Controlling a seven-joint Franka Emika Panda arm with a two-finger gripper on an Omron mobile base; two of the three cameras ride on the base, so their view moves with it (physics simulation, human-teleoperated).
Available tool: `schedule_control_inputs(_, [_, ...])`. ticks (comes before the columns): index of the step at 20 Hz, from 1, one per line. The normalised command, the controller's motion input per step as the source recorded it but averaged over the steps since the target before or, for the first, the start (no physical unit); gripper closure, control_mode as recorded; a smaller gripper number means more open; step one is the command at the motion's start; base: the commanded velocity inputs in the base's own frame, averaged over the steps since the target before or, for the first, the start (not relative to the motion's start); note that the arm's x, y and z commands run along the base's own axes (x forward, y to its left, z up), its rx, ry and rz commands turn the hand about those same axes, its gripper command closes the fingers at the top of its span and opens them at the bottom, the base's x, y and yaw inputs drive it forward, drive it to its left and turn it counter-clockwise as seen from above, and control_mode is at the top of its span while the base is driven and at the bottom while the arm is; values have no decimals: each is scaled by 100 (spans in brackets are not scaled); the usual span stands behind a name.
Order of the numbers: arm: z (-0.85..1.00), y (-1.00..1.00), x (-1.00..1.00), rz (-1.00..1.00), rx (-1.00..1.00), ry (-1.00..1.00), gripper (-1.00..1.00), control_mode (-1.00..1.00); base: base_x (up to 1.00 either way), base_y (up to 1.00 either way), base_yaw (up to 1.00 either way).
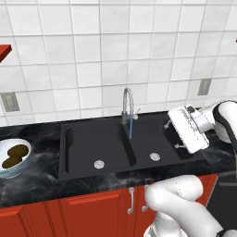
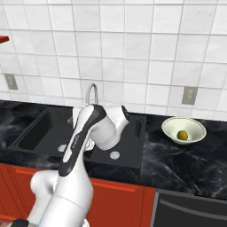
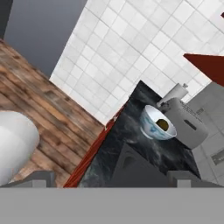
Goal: Pick the avocados from the sink and place them in one bowl. Place the orange in the other bowl. Then turn off the sink faucet.
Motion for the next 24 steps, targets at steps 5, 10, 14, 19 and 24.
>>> schedule_control_inputs(5, [-8, -60, 63, 2, 15, 4, -100, -100, 0, 0, 0])
schedule_control_inputs(10, [-11, -20, 93, 0, 8, 12, -100, -100, 0, 0, 0])
schedule_control_inputs(14, [-22, 0, 87, -2, 0, 11, -100, -100, 0, 0, 0])
schedule_control_inputs(19, [-24, -2, 79, 0, 0, 11, -100, -100, 0, 0, 0])
schedule_control_inputs(24, [-25, -26, 74, 0, 1, 13, -100, -100, 0, 0, 0])
